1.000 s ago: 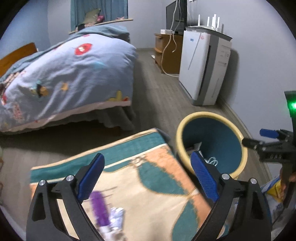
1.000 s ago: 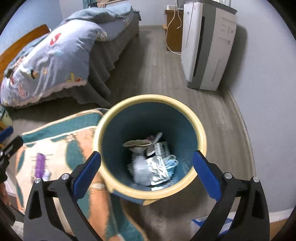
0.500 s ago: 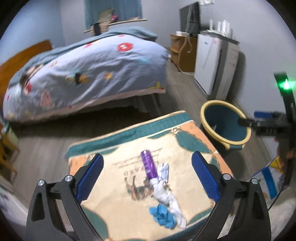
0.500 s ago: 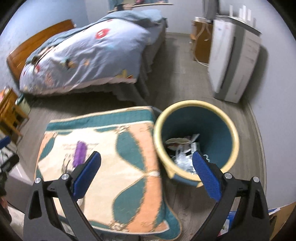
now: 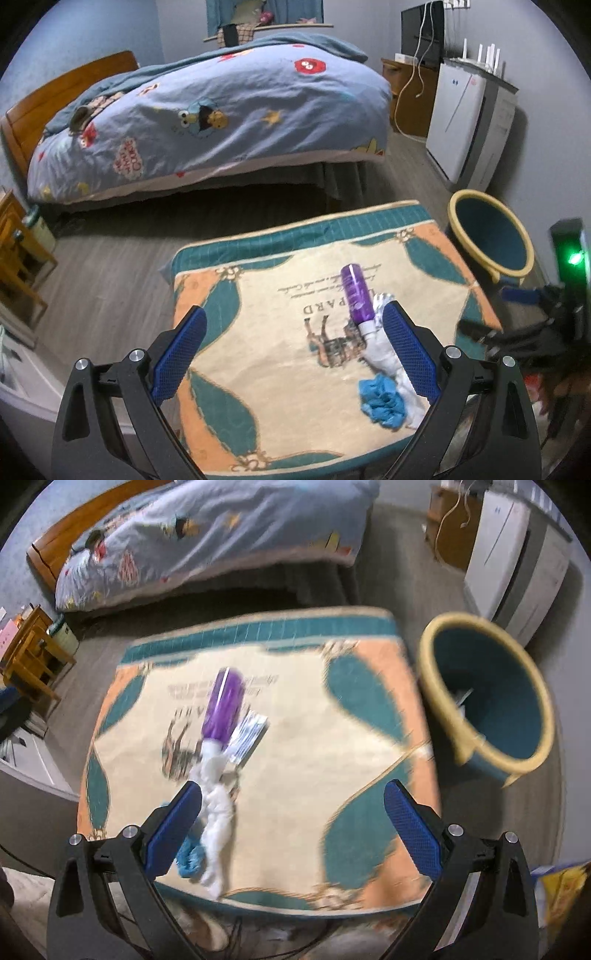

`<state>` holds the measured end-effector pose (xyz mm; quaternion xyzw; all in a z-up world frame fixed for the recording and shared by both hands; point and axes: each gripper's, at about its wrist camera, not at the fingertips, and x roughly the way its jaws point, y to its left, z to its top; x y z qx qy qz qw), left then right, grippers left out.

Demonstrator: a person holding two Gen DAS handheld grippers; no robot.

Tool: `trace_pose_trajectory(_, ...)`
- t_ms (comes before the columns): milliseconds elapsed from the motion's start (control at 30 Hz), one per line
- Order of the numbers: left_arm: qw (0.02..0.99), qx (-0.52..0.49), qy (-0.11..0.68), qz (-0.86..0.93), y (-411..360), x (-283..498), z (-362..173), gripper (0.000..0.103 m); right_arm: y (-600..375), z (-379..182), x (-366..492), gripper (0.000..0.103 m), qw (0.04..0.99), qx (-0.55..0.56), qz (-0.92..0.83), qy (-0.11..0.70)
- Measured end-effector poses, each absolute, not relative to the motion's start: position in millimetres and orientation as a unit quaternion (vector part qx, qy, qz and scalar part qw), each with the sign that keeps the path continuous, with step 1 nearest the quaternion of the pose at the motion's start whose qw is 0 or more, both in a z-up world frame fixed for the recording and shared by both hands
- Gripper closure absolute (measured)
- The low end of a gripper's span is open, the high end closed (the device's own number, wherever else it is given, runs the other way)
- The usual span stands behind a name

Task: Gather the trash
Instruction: 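Move both tools back over the cushion toward the tissue and glove, then grasp the white tissue with the right tool while the left grasps the blue glove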

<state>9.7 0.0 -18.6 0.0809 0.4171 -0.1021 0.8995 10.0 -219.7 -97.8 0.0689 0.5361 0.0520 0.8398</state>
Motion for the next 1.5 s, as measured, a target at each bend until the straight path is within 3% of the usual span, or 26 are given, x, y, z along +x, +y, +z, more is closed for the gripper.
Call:
trace_pose_trajectory(433, 0.891, 0.058, 0.443, -0.083, 26, 22, -30, 0.008, -162, -150, 25, 0.008, 0.81, 0.024, 0.097, 0.577)
trace_pose_trajectory(633, 0.886, 0.055, 0.455, -0.078, 29, 26, -38, 0.008, -143, -165, 29, 0.04, 0.792, 0.015, 0.13, 0.596)
trace_pose_trajectory(700, 0.884, 0.058, 0.458, -0.078, 27, 27, -40, 0.008, -144, -170, 31, 0.066, 0.782, 0.032, 0.142, 0.606)
trace_pose_trajectory(767, 0.88, 0.057, 0.463, -0.084, 24, 26, -42, 0.008, -147, -169, 32, 0.077, 0.774, 0.049, 0.151, 0.613)
trace_pose_trajectory(900, 0.873, 0.057, 0.474, -0.104, 15, 23, -49, 0.008, -165, -138, 30, 0.077, 0.772, 0.072, 0.153, 0.612)
trace_pose_trajectory(1067, 0.861, 0.078, 0.487, -0.126, -7, 20, -63, 0.008, -198, -83, 30, 0.077, 0.802, 0.017, 0.137, 0.581)
trace_pose_trajectory(1300, 0.814, 0.113, 0.545, -0.17, -45, 7, -108, 0.008, -251, -86, 32, 0.077, 0.81, 0.089, 0.11, 0.568)
trace_pose_trajectory(1500, 0.782, 0.127, 0.581, -0.189, -68, 2, -134, 0.008, -260, -81, 34, 0.077, 0.817, 0.085, 0.111, 0.559)
